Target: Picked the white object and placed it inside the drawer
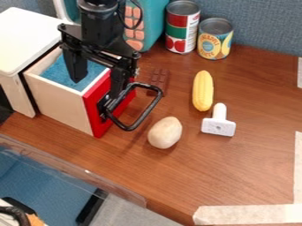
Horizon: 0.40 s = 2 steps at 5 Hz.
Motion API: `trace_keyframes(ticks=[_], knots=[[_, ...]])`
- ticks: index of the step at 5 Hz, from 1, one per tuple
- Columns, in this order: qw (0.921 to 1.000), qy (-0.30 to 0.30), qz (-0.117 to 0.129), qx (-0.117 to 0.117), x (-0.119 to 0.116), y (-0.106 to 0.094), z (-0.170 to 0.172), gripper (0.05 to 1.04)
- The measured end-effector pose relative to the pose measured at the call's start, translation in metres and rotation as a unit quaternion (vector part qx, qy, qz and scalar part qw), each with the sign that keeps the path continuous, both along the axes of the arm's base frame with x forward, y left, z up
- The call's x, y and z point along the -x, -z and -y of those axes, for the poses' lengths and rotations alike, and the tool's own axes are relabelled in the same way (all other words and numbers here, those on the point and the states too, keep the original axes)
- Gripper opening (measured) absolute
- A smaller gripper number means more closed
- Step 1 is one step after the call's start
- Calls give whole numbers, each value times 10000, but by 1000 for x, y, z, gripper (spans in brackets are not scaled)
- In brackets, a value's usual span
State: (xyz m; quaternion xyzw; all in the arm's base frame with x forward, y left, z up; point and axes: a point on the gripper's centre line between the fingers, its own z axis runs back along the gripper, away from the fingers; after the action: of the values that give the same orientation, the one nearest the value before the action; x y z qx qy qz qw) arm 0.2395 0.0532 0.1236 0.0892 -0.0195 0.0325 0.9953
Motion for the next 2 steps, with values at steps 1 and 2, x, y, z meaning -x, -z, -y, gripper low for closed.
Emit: trace_keyframes(ticks=[1, 2], knots=[[10000, -25, -94, 18, 1, 5, 0, 1001], [9999, -83, 54, 97, -4, 6, 12, 1001]])
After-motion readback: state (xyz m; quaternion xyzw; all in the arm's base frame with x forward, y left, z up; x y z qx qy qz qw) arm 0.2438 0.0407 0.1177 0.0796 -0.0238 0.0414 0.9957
